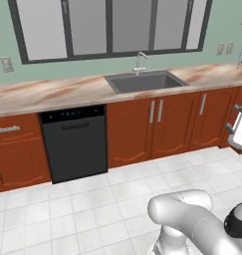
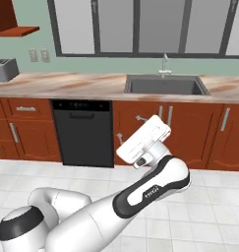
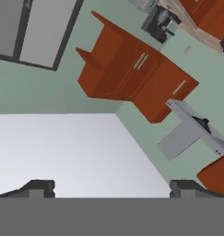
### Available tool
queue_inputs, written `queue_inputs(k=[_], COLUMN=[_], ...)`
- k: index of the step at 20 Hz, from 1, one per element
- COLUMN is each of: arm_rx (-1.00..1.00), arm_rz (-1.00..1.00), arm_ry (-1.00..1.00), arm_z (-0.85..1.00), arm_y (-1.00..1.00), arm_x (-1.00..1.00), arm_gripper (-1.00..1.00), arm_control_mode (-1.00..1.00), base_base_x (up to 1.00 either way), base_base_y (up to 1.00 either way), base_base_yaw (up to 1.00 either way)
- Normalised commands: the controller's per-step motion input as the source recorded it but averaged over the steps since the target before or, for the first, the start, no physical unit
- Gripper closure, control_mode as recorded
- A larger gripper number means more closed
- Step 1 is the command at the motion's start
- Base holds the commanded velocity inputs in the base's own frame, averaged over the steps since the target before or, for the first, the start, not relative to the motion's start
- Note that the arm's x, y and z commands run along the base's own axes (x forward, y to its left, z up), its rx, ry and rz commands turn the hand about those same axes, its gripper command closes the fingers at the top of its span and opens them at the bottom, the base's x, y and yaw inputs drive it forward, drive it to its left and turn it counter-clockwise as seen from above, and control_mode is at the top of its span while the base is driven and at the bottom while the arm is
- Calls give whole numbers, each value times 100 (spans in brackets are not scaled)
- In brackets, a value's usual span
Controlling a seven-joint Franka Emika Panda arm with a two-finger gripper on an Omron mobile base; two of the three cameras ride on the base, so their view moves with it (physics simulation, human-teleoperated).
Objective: Retrieve the wine glasses from the counter and place one next to each plate.
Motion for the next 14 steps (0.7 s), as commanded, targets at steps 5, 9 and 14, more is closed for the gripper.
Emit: queue_inputs(k=[5,9,14], arm_rx=[0,0,0], arm_rz=[0,0,0], arm_ry=[0,0,0], arm_z=[0,0,0], arm_y=[0,0,0], arm_x=[0,0,0], arm_gripper=[-100,-100,-100], arm_control_mode=[100,100,100], base_base_x=[9,59,100], base_base_y=[100,90,-93], base_base_yaw=[-26,-21,14])
